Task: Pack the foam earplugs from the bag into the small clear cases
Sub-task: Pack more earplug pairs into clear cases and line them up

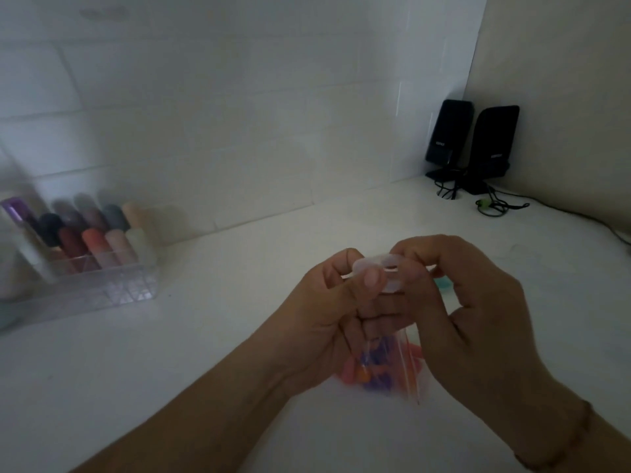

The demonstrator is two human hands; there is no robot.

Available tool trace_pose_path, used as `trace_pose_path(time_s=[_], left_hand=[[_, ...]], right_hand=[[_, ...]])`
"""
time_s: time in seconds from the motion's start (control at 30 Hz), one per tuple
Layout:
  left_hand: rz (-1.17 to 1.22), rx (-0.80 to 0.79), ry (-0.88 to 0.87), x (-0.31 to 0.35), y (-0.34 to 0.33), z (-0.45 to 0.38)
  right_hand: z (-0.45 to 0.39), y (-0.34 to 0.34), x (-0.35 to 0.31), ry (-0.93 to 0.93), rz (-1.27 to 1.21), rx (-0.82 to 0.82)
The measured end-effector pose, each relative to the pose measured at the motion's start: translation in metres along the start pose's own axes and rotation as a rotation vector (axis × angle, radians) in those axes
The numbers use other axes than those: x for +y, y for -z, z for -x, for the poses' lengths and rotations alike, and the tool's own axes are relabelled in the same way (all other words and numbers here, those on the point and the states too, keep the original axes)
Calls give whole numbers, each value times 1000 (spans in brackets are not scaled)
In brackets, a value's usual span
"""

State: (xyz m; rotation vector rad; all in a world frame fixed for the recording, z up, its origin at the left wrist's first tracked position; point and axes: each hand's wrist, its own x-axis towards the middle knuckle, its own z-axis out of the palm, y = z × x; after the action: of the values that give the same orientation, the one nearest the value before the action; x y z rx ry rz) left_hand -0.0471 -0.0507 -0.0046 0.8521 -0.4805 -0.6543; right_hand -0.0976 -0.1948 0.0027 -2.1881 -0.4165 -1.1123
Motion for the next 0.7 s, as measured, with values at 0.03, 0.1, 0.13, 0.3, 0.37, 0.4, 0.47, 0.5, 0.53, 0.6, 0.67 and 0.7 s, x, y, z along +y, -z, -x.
trace_pose_path(time_s=[0.03, 0.1, 0.13, 0.3, 0.37, 0.4, 0.47, 0.5, 0.53, 0.6, 0.67, 0.7], left_hand=[[-22, 8, 6, 1, -1, 0], [-74, -23, 20, 2, 1, 0], [-123, -58, 34, 3, 4, -1], [-213, -146, 145, 13, 0, 5], [-128, -96, 164, 19, 4, 4], [-85, -62, 148, 22, 9, 3], [11, 53, 107, 30, 16, -2], [43, 123, 94, 33, 18, -3], [61, 182, 91, 35, 19, -4], [92, 247, 117, 36, 22, -6], [103, 289, 148, 35, 24, -7], [106, 306, 159, 35, 26, -7]], right_hand=[[-1, 1, 0, -8, 8, 8], [-3, 5, 0, -10, 20, 20], [-5, 8, 1, -7, 18, 16], [-10, 14, 7, -14, -74, -174], [-16, 19, 10, -90, -109, -180], [-19, 25, 12, -128, -133, -163], [-25, 40, 18, -189, -171, -194], [-28, 47, 21, -188, -144, -282], [-29, 53, 23, -184, -95, -422], [-27, 56, 23, -262, -56, -751], [-23, 51, 19, -330, 12, -933], [-21, 46, 17, -321, 92, -950]])
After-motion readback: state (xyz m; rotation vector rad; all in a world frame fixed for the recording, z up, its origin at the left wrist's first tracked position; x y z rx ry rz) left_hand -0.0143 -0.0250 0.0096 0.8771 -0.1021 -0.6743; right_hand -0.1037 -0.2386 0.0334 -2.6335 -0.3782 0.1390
